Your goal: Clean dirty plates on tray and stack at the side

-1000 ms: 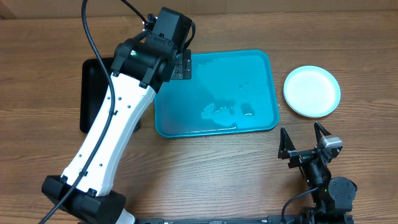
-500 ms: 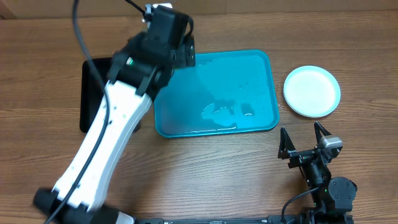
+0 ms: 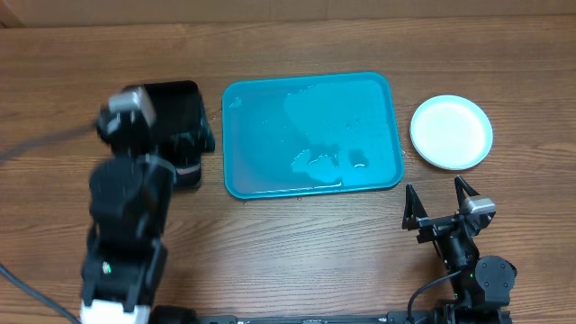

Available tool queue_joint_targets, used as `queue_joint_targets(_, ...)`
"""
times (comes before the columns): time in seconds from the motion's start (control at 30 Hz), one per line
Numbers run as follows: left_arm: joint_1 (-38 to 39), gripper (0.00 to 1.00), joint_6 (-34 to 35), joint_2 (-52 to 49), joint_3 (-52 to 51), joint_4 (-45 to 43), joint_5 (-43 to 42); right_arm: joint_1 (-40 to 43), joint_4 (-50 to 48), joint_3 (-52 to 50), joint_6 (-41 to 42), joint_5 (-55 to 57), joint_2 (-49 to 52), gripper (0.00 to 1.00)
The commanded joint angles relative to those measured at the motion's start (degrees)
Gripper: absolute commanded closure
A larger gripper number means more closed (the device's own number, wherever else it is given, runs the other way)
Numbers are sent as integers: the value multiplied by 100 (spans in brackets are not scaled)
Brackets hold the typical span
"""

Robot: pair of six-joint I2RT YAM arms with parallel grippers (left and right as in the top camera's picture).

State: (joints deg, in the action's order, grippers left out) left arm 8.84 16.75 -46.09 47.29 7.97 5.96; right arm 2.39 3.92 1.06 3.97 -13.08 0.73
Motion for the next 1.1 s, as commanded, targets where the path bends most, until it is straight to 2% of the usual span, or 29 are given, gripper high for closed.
queue_joint_targets(0.0,-192,0,-514,811,-1054,-660,-481,-57,-37,-61,-103,13,-59,0)
queue_joint_targets(0.1,-350,0,-669,1556,-1926,-1143,-562,-57,-37,-61,-101,13,-59,0)
queue_joint_targets(0.27,-542,0,-682,2479,-2983,-1484,-564,-57,-35,-61,-103,13,-59,0)
queue_joint_targets(0.37,-621,0,-922,2959,-3499,-1714,-592,-57,-37,-61,-103,13,-59,0)
queue_joint_targets(0.73,-675,0,-1762,4343,-4592,-1751,-717,-57,-35,-61,-103,13,-59,0)
queue_joint_targets(1.07,-673,0,-1790,4594,-4704,-350,-728,-57,-37,-61,-103,13,-59,0)
